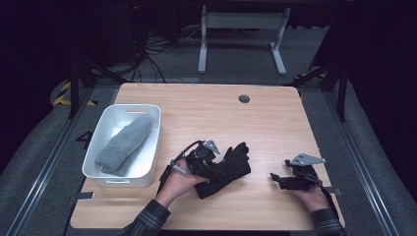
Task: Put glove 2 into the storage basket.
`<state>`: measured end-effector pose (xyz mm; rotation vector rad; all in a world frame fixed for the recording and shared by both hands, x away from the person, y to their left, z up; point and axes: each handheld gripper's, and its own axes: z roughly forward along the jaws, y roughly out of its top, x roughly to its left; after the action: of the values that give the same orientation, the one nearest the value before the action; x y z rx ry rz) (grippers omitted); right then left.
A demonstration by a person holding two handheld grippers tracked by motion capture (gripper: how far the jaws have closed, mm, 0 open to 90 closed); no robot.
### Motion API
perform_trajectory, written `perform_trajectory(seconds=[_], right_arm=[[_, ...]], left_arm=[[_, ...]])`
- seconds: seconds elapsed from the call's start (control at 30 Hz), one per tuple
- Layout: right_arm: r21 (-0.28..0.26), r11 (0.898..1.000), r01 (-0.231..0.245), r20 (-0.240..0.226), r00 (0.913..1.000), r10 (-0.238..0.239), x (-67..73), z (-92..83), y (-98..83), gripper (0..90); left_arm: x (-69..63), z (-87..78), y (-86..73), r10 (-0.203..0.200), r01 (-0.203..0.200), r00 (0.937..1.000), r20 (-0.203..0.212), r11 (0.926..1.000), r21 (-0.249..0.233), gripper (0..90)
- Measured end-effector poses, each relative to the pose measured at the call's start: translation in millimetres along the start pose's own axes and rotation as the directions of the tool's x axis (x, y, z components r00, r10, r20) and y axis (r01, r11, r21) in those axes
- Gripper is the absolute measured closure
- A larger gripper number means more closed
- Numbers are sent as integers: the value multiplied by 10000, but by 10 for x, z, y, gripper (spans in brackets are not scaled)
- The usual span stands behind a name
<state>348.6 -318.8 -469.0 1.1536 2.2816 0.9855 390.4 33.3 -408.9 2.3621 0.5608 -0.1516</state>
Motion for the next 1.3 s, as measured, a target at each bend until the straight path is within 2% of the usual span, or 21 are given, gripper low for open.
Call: perform_trajectory(seconds=[0.2, 0.43, 0.53, 0.57, 0.67, 0.73, 0.87, 0.9, 1.0, 1.03, 1.07, 1.17, 1.3], right_arm=[[-12, 10000, -28, -10, 10000, 28, 6, -3, -5, 192], [-15, 10000, -40, -14, 10000, 40, 8, -4, -5, 190], [-9, 10000, -40, -25, 10000, 40, 7, -4, -5, 190], [-10, 10000, -41, -22, 10000, 41, 7, -4, -5, 189], [-12, 10000, -39, -24, 10000, 39, 7, -3, -5, 189], [-12, 10000, -39, -25, 10000, 39, 7, -4, -5, 189], [-12, 10000, -40, -24, 10000, 40, 7, -3, -5, 189], [-10, 10000, -44, -26, 10000, 44, 7, -4, -4, 189], [-9, 10000, -42, -26, 10000, 42, 7, -4, -4, 189], [-9, 10000, -42, -26, 10000, 42, 7, -4, -4, 189], [-11, 10000, -40, -27, 10000, 40, 7, -4, -4, 189], [-12, 10000, -46, -27, 10000, 46, 7, -4, -4, 189], [-14, 10000, -46, -24, 10000, 45, 7, -3, -4, 189]], left_arm=[[-2, -203, 55, 26, -37, 9994, -352, 9995, -318, 684], [54, -476, 68, -253, 211, 9975, -665, 9978, -635, 684], [96, -611, 53, -352, 290, 9953, -906, 9972, -687, 684], [123, -697, 30, -512, 432, 9928, -1085, 9963, -749, 684], [155, -771, 6, -605, 501, 9908, -1213, 9949, -870, 684], [199, -876, -33, -747, 621, 9881, -1342, 9935, -952, 684], [275, -1067, -118, -1051, 872, 9806, -1655, 9899, -1118, 684], [310, -1141, -154, -1184, 985, 9768, -1785, 9883, -1168, 684], [370, -1252, -220, -1368, 1139, 9703, -1995, 9860, -1221, 684], [370, -1252, -220, -1368, 1139, 9703, -1995, 9860, -1221, 684], [411, -1323, -264, -1559, 1299, 9656, -2080, 9825, -1337, 684], [475, -1430, -329, -1778, 1485, 9580, -2250, 9788, -1412, 684], [566, -1594, -433, -2116, 1761, 9423, -2596, 9724, -1533, 684]])
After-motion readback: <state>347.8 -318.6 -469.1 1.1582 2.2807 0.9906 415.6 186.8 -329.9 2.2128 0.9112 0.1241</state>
